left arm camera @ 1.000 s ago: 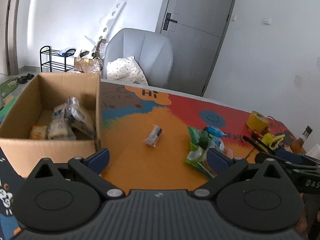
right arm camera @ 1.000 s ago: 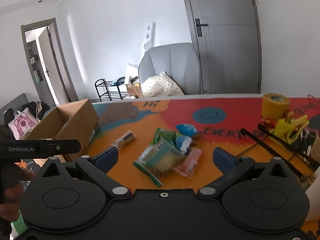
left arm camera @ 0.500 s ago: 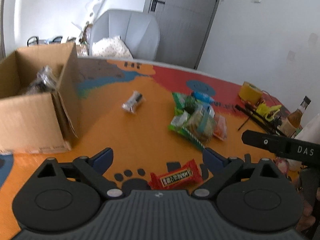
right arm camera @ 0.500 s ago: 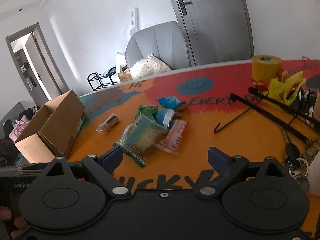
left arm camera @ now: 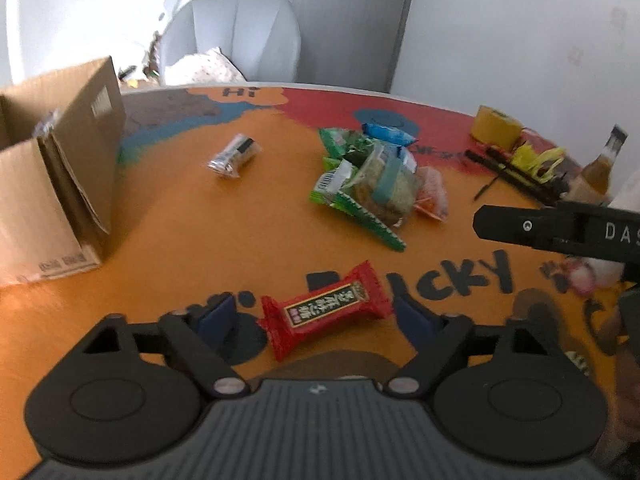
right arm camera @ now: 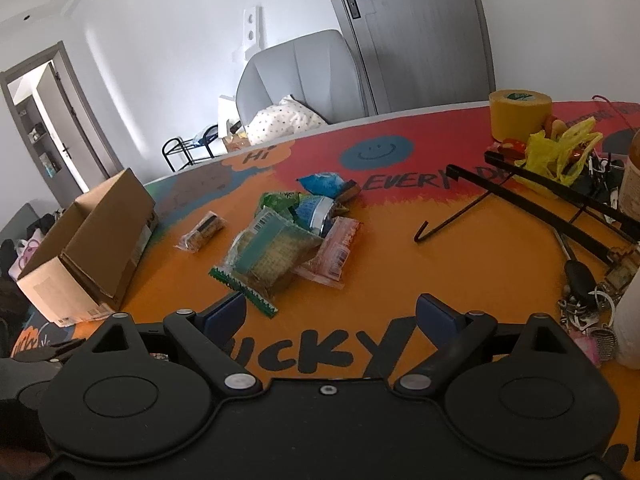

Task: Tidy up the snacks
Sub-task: 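Grasp the red chocolate bar with left tool while right grasps pink wafer pack, then carry both packs over the cardboard box and open both tools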

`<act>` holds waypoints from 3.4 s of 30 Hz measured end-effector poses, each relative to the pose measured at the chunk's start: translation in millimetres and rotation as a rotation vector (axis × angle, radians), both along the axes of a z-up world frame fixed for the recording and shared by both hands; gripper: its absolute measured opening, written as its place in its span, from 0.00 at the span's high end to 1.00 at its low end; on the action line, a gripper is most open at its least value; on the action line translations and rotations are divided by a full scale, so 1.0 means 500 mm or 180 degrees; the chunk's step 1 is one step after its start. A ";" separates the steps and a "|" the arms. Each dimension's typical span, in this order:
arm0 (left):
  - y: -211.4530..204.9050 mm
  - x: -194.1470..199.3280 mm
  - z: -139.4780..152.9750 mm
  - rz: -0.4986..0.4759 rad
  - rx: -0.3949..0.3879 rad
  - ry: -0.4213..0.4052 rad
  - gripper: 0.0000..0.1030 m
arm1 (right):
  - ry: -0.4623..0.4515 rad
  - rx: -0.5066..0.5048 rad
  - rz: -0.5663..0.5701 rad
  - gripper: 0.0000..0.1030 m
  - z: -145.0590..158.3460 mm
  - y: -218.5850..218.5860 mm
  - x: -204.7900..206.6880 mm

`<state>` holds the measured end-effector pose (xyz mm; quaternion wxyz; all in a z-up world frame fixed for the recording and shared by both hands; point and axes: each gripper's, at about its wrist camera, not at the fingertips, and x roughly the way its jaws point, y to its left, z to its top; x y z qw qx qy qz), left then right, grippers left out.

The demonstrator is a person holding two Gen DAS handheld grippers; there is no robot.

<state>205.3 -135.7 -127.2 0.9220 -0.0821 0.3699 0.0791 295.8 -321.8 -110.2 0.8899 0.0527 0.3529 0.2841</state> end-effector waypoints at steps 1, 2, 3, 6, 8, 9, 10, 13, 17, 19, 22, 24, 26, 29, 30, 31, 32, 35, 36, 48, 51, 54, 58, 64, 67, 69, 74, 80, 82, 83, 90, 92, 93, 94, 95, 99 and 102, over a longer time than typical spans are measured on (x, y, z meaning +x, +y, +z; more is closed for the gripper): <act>-0.001 -0.002 0.001 0.0014 0.0051 -0.0005 0.34 | 0.0005 -0.0010 0.0007 0.10 0.000 0.004 0.001; -0.002 -0.001 0.002 0.0007 0.0105 -0.0009 0.47 | 0.0012 -0.0017 0.0013 0.10 -0.002 0.008 0.003; -0.001 -0.001 0.003 0.0000 0.0150 -0.0016 0.52 | 0.0017 -0.0025 0.0015 0.10 -0.003 0.011 0.005; 0.015 0.005 0.006 0.0025 0.0144 -0.0011 0.78 | 0.0037 -0.0063 0.0005 0.10 -0.006 0.021 0.014; 0.028 0.010 0.008 -0.0015 0.0068 0.0002 0.79 | 0.0040 -0.0077 0.0007 0.10 -0.007 0.030 0.020; 0.032 0.011 0.009 -0.0027 0.0054 0.0003 0.80 | 0.0036 -0.0092 0.0004 0.10 -0.007 0.036 0.024; 0.037 0.012 0.009 -0.0029 0.0039 0.0001 0.80 | 0.0031 -0.0103 -0.0002 0.10 -0.006 0.040 0.027; 0.055 0.020 0.010 0.0012 -0.0066 -0.0003 0.80 | 0.0020 -0.0133 -0.0016 0.12 -0.006 0.052 0.037; 0.077 0.034 0.012 0.0045 -0.0153 0.0004 0.80 | 0.0029 -0.0181 -0.0070 0.20 -0.010 0.064 0.053; 0.086 0.040 0.012 0.0059 -0.0179 0.0001 0.80 | 0.0074 -0.0192 -0.0110 0.28 -0.013 0.069 0.064; 0.100 0.048 0.012 0.0081 -0.0208 -0.0007 0.80 | 0.0096 -0.0214 -0.0212 0.38 -0.015 0.077 0.077; 0.108 0.053 0.013 0.0077 -0.0223 -0.0013 0.80 | 0.0125 -0.0251 -0.0287 0.43 -0.019 0.082 0.087; 0.116 0.057 0.014 0.0074 -0.0247 -0.0025 0.80 | 0.0164 -0.0250 -0.0350 0.47 -0.021 0.087 0.096; 0.129 0.063 0.015 0.0095 -0.0286 -0.0056 0.80 | 0.0154 -0.0292 -0.0416 0.52 -0.021 0.097 0.105; 0.132 0.064 0.015 0.0098 -0.0299 -0.0063 0.80 | 0.0156 -0.0312 -0.0426 0.55 -0.022 0.101 0.107; 0.135 0.066 0.016 0.0097 -0.0311 -0.0067 0.80 | 0.0171 -0.0326 -0.0423 0.65 -0.023 0.105 0.109; 0.137 0.067 0.015 0.0092 -0.0317 -0.0070 0.80 | 0.0178 -0.0342 -0.0414 0.72 -0.026 0.109 0.110; 0.144 0.068 0.017 0.0093 -0.0339 -0.0084 0.80 | 0.0222 -0.0312 -0.0397 0.82 -0.021 0.105 0.105; 0.145 0.067 0.019 0.0086 -0.0337 -0.0097 0.80 | 0.0218 -0.0298 -0.0397 0.82 -0.018 0.102 0.098; 0.151 0.039 0.061 -0.0023 -0.0343 -0.0333 0.80 | 0.0069 -0.0184 -0.0469 0.84 0.010 0.073 0.009; 0.154 0.027 0.075 -0.0068 -0.0330 -0.0392 0.80 | 0.0012 -0.0148 -0.0502 0.84 0.023 0.073 -0.009; 0.157 0.014 0.090 -0.0096 -0.0329 -0.0457 0.80 | -0.0066 -0.0111 -0.0506 0.84 0.040 0.077 -0.024; 0.166 0.000 0.110 -0.0115 -0.0322 -0.0539 0.80 | -0.0186 -0.0066 -0.0495 0.84 0.066 0.091 -0.041; 0.181 -0.022 0.156 -0.0159 -0.0288 -0.0719 0.80 | -0.0340 0.0026 -0.0436 0.86 0.105 0.119 -0.061; 0.189 -0.032 0.180 -0.0178 -0.0266 -0.0797 0.80 | -0.0406 0.0056 -0.0386 0.97 0.122 0.136 -0.068; 0.196 -0.036 0.192 -0.0182 -0.0260 -0.0823 0.80 | -0.0420 0.0084 -0.0337 1.00 0.131 0.149 -0.068; 0.222 -0.042 0.215 -0.0160 -0.0242 -0.0859 0.80 | -0.0434 0.0038 -0.0278 1.00 0.136 0.182 -0.067; 0.265 -0.049 0.233 -0.0067 -0.0237 -0.0889 0.80 | -0.0137 -0.0029 -0.0316 0.81 0.110 0.187 -0.059; 0.278 -0.051 0.236 -0.0029 -0.0240 -0.0902 0.80 | -0.0089 -0.0105 -0.0277 0.74 0.096 0.193 -0.067; 0.285 -0.052 0.237 -0.0009 -0.0248 -0.0904 0.80 | -0.0033 -0.0121 -0.0240 0.71 0.089 0.195 -0.071; 0.328 -0.069 0.232 0.0108 -0.0276 -0.0958 0.80 | 0.0195 -0.0244 -0.0185 0.46 0.047 0.227 -0.097; 0.337 -0.076 0.230 0.0133 -0.0271 -0.0983 0.80 | 0.0197 -0.0282 -0.0150 0.42 0.040 0.240 -0.106; 0.343 -0.080 0.229 0.0149 -0.0267 -0.0998 0.80 | 0.0197 -0.0315 -0.0143 0.41 0.036 0.246 -0.111; 0.348 -0.084 0.229 0.0163 -0.0269 -0.1010 0.80 | 0.0202 -0.0353 -0.0141 0.38 0.031 0.253 -0.117; 0.354 -0.088 0.230 0.0178 -0.0271 -0.1026 0.80 | 0.0204 -0.0383 -0.0136 0.37 0.026 0.258 -0.122; 0.380 -0.109 0.234 0.0279 -0.0241 -0.1092 0.80 | 0.0247 -0.0475 -0.0124 0.38 0.009 0.271 -0.139; 0.404 -0.123 0.235 0.0392 -0.0217 -0.1091 0.80 | 0.0277 -0.0550 -0.0138 0.51 -0.001 0.276 -0.148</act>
